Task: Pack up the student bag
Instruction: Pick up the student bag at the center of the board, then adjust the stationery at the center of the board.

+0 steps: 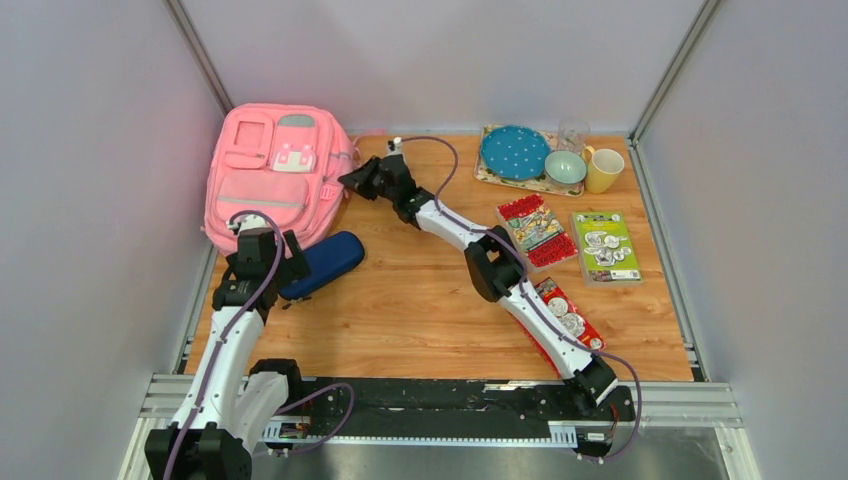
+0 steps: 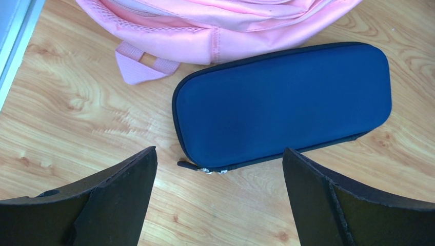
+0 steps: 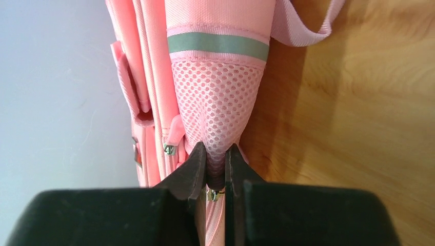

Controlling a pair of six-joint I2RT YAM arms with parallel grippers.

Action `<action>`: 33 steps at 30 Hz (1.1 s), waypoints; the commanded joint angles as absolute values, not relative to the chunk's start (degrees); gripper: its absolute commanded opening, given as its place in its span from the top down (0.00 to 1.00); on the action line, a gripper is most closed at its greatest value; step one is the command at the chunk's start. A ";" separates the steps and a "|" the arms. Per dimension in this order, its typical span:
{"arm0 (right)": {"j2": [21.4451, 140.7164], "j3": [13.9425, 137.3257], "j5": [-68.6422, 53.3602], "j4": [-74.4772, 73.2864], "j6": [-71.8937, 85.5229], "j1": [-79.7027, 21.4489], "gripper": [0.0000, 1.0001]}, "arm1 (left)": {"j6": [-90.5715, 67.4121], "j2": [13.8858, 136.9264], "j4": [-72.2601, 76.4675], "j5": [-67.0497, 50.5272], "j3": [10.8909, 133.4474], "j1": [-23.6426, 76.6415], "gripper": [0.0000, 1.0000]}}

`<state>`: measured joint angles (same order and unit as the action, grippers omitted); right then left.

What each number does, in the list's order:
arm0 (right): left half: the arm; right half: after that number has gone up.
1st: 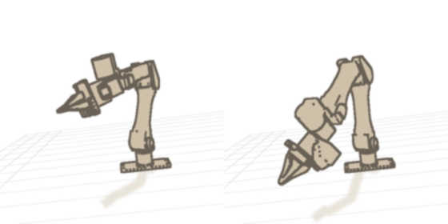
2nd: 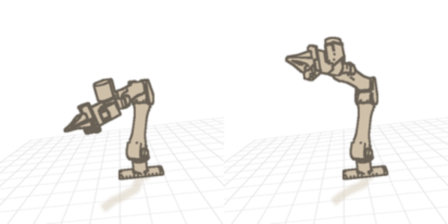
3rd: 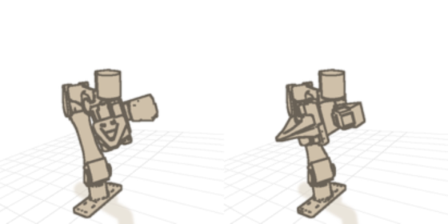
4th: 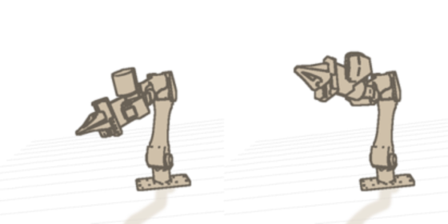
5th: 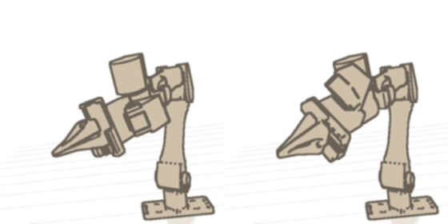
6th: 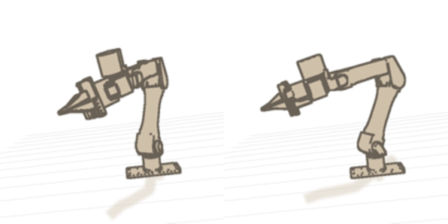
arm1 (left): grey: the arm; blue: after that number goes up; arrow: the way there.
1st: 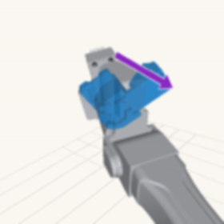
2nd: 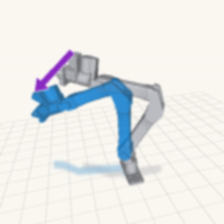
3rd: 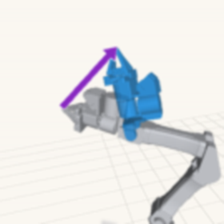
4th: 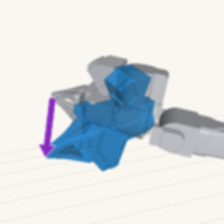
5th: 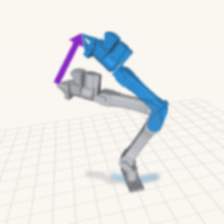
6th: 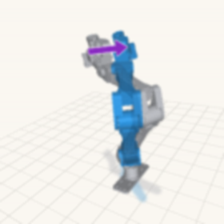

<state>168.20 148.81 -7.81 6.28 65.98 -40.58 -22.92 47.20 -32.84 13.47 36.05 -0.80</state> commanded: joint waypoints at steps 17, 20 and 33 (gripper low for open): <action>137.13 139.49 -12.48 12.31 60.13 -33.58 1.00 | -16.80 49.65 -17.49 -31.82 40.08 11.14 0.02; 133.87 137.55 -12.13 8.98 56.17 -31.82 1.00 | -15.64 51.41 -14.43 -28.92 38.59 17.57 0.02; 125.33 127.18 -16.00 0.71 47.20 -28.83 1.00 | -16.62 69.41 8.17 -24.36 30.41 21.09 0.02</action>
<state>134.10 127.39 -15.07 -3.27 51.20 -28.12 -18.70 64.60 -0.58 -28.25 30.17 20.62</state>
